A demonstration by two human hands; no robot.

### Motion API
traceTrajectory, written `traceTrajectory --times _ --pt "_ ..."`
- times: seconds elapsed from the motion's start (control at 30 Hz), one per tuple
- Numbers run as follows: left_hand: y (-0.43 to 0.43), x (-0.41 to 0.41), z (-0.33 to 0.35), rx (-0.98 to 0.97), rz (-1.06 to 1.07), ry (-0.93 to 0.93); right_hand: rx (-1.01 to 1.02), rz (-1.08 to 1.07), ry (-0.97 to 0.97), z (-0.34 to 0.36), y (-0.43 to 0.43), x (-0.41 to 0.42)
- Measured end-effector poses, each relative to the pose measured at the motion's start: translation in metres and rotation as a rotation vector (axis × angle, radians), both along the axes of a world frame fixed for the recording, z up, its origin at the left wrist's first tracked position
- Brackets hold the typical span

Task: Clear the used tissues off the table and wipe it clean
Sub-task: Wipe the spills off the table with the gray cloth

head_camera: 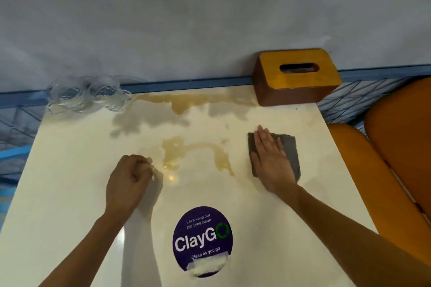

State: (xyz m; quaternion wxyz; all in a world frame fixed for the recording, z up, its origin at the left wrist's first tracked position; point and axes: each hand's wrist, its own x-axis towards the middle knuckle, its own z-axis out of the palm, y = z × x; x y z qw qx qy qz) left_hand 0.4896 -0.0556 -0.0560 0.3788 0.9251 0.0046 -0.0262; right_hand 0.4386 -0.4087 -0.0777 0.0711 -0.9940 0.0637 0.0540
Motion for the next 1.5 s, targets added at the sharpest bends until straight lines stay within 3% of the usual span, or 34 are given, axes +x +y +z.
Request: traceTrajectory --times 0.1,0.27,0.43,0.57,0.73,1.03,1.23,1.37,1.5 --pt "-0.001 -0.004 -0.002 0.043 0.021 -0.033 0.01 -0.132 -0.033 -0.001 0.043 0.021" --pt "0.003 -0.014 -0.01 -0.002 0.096 -0.095 0.088 0.086 -0.028 -0.001 0.117 0.003" --pt "0.003 -0.015 -0.012 -0.07 0.094 -0.12 0.098 0.34 0.043 0.009 0.081 -0.023" --pt "0.003 -0.013 -0.015 -0.073 0.087 -0.128 0.064 0.13 0.049 0.007 0.045 -0.007" --pt "0.005 -0.013 -0.018 -0.066 0.091 -0.131 0.0 -0.014 -0.031 0.002 0.088 0.033" --pt "0.007 -0.011 -0.023 -0.049 0.079 -0.16 0.071 0.25 -0.055 -0.002 0.199 0.065" --pt "0.009 -0.012 -0.02 -0.119 0.097 -0.174 0.094 0.582 0.016 0.004 0.166 0.038" --pt "0.008 -0.011 -0.02 -0.162 0.087 -0.17 0.052 0.385 0.005 0.004 0.114 0.039" --pt "0.009 -0.013 -0.02 -0.192 0.091 -0.18 -0.01 0.176 0.001 0.0 0.127 0.06"
